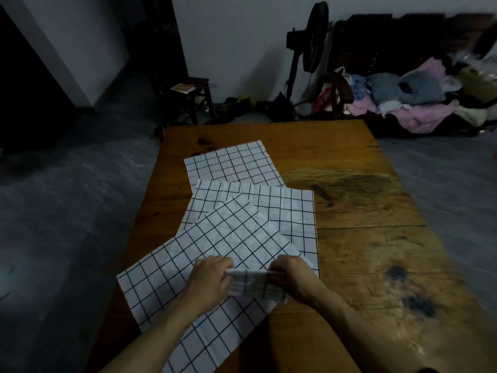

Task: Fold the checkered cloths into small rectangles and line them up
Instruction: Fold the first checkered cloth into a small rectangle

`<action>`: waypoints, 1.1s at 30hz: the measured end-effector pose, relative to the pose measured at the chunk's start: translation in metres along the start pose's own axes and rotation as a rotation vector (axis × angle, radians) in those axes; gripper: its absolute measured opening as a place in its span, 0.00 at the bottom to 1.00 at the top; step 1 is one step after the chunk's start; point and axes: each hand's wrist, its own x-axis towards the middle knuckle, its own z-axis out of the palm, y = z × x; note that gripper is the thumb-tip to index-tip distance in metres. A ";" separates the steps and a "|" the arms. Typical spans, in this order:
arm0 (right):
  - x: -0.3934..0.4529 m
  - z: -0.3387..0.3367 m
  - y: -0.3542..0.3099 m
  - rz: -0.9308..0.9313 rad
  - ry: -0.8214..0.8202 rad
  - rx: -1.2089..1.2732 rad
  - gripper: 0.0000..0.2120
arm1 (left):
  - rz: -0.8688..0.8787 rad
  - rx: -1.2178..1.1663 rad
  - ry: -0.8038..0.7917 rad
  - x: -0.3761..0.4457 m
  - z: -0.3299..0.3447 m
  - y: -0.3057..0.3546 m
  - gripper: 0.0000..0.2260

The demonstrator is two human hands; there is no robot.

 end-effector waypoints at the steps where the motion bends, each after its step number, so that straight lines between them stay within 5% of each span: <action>1: -0.003 -0.005 -0.006 0.004 0.036 0.006 0.11 | 0.011 -0.009 0.013 0.000 -0.007 -0.001 0.07; 14: -0.133 -0.050 -0.052 0.180 0.477 -0.047 0.07 | 0.514 -0.135 0.116 -0.008 -0.031 0.065 0.02; 33: -0.456 -0.036 0.002 0.435 0.785 -0.051 0.05 | 1.106 0.052 -0.098 -0.113 0.066 0.349 0.13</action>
